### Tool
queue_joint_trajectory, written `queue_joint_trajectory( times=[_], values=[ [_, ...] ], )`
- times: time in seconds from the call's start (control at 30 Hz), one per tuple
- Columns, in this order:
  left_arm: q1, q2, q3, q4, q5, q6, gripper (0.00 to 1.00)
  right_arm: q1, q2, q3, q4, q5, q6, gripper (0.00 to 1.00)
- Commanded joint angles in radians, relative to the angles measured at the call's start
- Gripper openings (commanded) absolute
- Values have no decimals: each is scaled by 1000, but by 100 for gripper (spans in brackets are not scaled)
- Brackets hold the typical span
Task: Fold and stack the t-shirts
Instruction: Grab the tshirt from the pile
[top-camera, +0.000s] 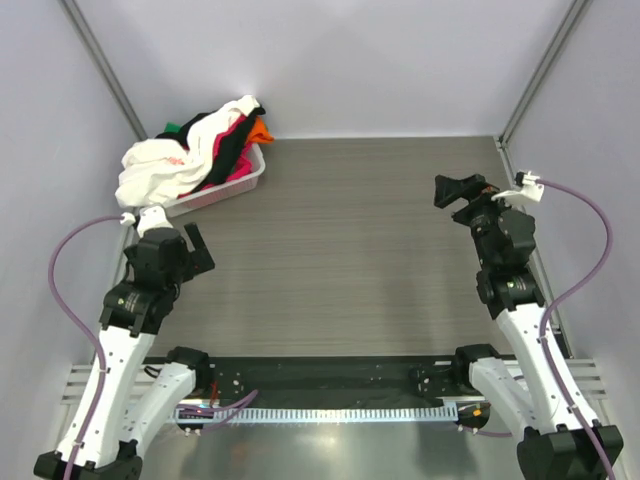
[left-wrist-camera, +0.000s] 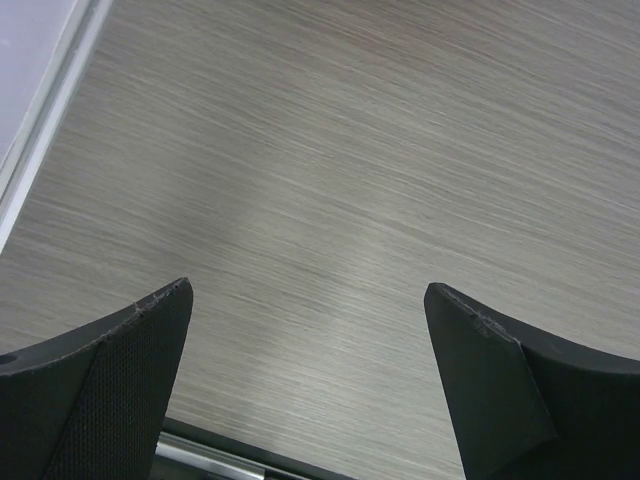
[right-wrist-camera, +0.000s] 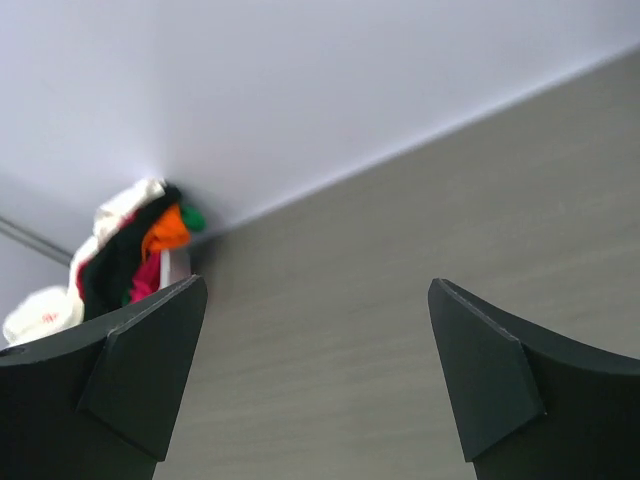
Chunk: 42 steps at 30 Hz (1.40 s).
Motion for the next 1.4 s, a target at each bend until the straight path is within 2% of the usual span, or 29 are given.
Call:
queue_joint_trajectory(
  times=[0.0,0.07,0.2,0.33,0.6,0.7,0.8,0.9,1.07,1.2,1.37],
  values=[
    [-3,-10,28,-21,-67,-26,100,0,49,89,-304,-72,59,100],
    [-3,-7,21,-13,-55,-28,100,0,45,115,-335,-72,51,100],
    [-3,10,13,-2,-55,-30,99,0,31,114,-403,-171,106,100],
    [-3,17,10,15,-43,-60,100,8,13,54,-444,-266,148,100],
    [-3,83,49,90,-180,-94,100,14,-127,-127,-475,-369,162,100],
    [-1,161,91,155,-216,-50,100,16,-170,-147,-486,-389,166,100],
    [19,305,190,219,-248,-10,100,14,-179,-125,-533,-388,131,100],
    [92,505,344,229,-236,-5,100,16,-164,-104,-595,-382,99,100],
    [272,790,626,165,-127,-80,100,17,-174,-157,-607,-449,105,100],
    [365,988,737,131,-49,-114,98,16,-204,-190,-608,-471,94,100],
    [476,1093,751,166,42,-128,98,16,-207,-228,-599,-478,84,100]
  ],
)
